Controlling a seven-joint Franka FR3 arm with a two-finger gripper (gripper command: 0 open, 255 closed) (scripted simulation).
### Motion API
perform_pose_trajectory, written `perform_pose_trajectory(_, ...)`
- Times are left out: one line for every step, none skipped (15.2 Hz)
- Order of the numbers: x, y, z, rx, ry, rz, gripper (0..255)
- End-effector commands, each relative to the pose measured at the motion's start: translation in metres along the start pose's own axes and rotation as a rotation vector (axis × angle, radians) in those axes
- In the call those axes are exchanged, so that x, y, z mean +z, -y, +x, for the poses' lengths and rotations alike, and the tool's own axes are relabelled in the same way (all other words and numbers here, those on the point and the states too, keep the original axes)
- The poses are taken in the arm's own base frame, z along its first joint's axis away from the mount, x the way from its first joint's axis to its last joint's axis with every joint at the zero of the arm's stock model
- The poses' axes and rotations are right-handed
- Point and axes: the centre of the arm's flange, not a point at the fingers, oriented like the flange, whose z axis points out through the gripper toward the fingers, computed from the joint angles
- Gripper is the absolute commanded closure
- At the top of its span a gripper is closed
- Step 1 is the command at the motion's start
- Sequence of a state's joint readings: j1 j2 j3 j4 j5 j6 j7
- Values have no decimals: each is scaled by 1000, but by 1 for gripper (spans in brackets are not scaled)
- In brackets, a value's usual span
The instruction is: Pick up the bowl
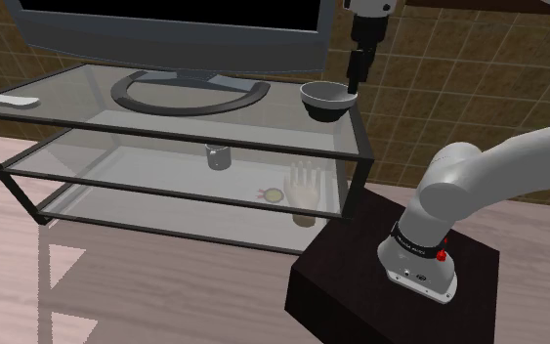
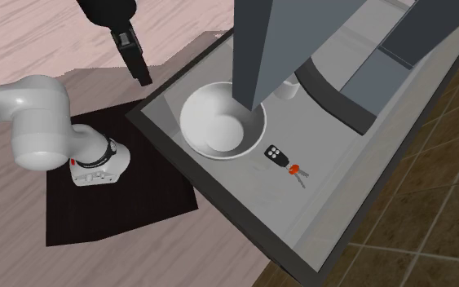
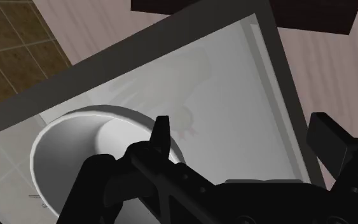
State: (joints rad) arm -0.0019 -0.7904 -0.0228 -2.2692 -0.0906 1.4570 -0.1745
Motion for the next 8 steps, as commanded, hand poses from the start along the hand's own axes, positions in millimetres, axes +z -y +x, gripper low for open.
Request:
perform_pose_trajectory(0, 0, 0, 0, 0, 0, 0)
perform_pose_trajectory(6, -3, 11, -15, 0, -16, 0)
perform_pose_trajectory(12, -6, 21, -29, 0, -32, 0)
perform_pose_trajectory(18, -8, 32, -44, 0, -48, 0)
perform_pose_trajectory(23, -11, 42, -58, -1, -64, 0)
perform_pose_trajectory(29, -14, 53, -73, -1, -80, 0)
perform_pose_trajectory(35, -16, 64, -87, -1, -95, 0)
perform_pose_trajectory(40, -19, 74, -102, -1, -111, 0)
